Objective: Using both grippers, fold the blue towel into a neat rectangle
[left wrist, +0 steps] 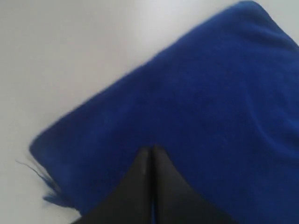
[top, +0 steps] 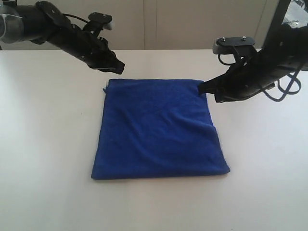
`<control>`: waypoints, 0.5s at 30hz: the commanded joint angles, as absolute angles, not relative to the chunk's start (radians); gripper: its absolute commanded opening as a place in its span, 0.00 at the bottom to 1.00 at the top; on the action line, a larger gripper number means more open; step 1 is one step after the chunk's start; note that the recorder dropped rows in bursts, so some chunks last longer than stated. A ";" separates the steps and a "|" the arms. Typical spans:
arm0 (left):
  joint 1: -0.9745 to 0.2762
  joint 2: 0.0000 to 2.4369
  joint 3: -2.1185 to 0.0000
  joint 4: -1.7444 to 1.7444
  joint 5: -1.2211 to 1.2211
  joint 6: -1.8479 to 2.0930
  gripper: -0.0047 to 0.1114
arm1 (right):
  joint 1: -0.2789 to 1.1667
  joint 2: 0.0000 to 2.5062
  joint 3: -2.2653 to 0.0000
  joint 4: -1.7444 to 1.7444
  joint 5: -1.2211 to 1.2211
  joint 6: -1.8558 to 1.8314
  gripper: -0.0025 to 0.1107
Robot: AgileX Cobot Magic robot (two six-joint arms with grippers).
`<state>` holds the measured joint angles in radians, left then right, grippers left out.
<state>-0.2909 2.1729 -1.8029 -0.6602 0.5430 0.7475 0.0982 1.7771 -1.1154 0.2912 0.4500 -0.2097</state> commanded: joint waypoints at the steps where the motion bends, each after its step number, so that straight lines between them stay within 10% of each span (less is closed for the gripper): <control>1: -0.292 2.159 -1.800 -0.616 0.755 0.645 0.04 | 0.088 1.777 -1.137 0.292 0.511 -0.224 0.02; 15: -0.362 2.159 -1.596 -0.578 0.805 0.644 0.04 | 0.088 2.012 -1.354 0.295 0.535 -0.178 0.02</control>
<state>-0.3603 2.1715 -1.6088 -0.5753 0.8015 0.6459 0.0916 1.9821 -1.3413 0.2926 0.5245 -0.1837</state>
